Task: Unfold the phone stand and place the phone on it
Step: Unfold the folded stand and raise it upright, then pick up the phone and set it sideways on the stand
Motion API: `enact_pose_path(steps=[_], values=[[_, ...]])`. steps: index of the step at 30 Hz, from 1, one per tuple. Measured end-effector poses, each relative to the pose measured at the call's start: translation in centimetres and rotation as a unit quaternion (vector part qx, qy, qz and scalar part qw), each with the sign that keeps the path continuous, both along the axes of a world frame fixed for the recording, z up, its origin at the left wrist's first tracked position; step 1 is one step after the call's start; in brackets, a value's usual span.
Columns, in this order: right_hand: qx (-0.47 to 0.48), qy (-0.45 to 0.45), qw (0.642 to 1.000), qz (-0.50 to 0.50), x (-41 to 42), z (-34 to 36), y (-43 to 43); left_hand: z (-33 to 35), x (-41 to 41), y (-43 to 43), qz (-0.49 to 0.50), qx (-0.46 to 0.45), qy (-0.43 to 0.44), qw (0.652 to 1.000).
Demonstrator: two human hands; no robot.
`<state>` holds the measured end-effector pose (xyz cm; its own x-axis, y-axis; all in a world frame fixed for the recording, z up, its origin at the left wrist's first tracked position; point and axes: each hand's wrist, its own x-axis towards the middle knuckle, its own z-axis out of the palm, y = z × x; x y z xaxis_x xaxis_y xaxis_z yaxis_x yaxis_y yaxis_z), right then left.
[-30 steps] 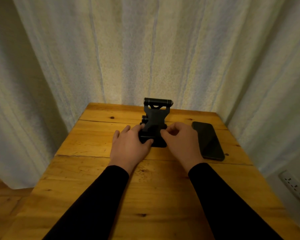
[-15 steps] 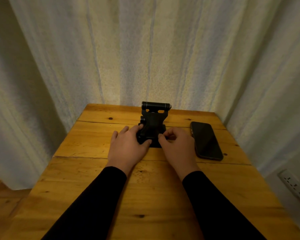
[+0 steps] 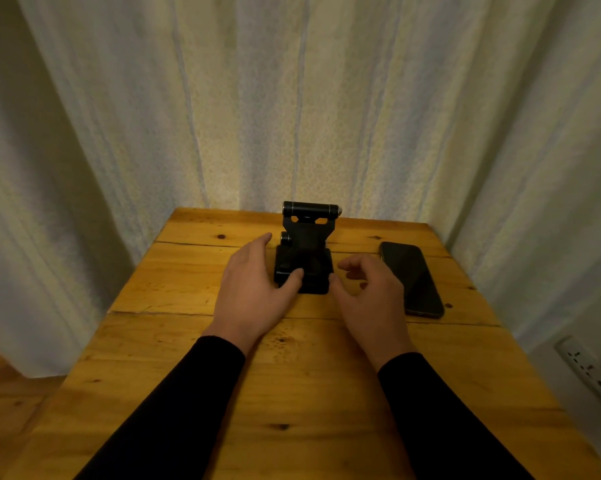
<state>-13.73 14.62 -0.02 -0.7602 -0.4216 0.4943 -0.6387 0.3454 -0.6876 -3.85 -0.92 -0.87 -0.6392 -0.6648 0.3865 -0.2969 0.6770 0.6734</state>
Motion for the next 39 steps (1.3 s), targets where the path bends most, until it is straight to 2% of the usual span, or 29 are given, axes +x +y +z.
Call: enact_pose_path(steps=[3,7,12,27,39], values=[[0.024,0.026,0.999,-0.030,-0.1,0.1,1.5,0.4,0.5,0.7,0.003,-0.012,0.037,0.999],[0.128,0.085,0.978,-0.138,-0.9,-0.1,3.8,0.9,1.2,1.9,0.000,-0.037,0.068,0.997],[0.198,0.020,0.954,-0.225,-2.2,-0.2,5.4,1.2,1.9,3.2,-0.008,-0.073,0.087,0.994],[0.093,-0.082,0.963,-0.238,-4.5,-0.4,10.9,1.3,3.0,5.6,-0.072,-0.103,0.064,0.990],[0.055,-0.119,0.962,-0.239,-5.8,0.4,11.9,1.3,2.0,7.8,-0.133,-0.090,0.023,0.987]])
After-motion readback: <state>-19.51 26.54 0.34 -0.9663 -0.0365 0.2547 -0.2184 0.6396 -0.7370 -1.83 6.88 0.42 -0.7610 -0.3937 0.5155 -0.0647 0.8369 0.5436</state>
